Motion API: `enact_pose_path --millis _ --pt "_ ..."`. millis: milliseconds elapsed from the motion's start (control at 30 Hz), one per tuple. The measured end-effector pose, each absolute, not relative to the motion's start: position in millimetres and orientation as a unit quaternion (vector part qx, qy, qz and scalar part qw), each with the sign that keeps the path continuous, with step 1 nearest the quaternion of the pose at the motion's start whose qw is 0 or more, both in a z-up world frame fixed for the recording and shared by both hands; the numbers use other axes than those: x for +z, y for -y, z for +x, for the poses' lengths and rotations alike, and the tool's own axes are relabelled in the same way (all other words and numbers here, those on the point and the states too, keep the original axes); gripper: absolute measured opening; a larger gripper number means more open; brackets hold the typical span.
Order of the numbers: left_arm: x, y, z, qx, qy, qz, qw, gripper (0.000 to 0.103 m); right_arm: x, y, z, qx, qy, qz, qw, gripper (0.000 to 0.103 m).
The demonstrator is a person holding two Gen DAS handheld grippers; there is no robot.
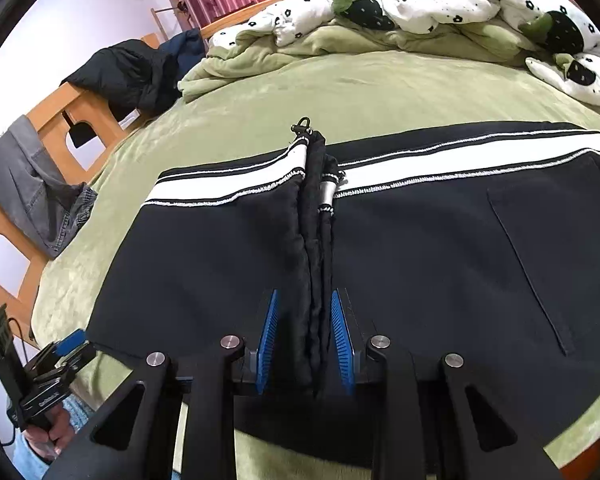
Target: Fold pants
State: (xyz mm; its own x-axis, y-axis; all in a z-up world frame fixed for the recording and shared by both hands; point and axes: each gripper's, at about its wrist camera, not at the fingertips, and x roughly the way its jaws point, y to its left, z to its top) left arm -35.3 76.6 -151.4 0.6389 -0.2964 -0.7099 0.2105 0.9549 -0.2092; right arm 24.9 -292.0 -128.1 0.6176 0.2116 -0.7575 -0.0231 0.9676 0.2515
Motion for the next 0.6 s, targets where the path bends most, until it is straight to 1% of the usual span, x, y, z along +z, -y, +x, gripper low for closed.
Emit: enact_pose_path --millis 167,333,400,433,500,600 --pt "-142 -48 -29 -0.181 -0.394 -0.041 0.900 0.063 -135 291 33 0.071 -0.439 0.120 0.888 0.027" --pt "-155 -9 -7 -0.151 -0.401 0.016 0.903 0.064 -132 286 32 0.069 -0.436 0.105 0.891 0.027" --pt "-154 -7 -2 -0.144 -0.385 -0.002 0.912 0.064 -130 285 32 0.068 -0.435 0.104 0.892 0.027" --pt "-153 -10 -2 -0.140 -0.379 -0.015 0.915 0.061 -130 285 32 0.067 -0.435 0.104 0.892 0.028" --pt "-154 -22 -6 -0.127 -0.377 -0.031 0.917 0.053 -130 286 31 0.065 -0.437 0.101 0.891 0.028" --pt "-161 -48 -17 -0.126 -0.384 -0.047 0.914 0.053 -130 288 29 0.058 -0.437 0.093 0.893 0.028"
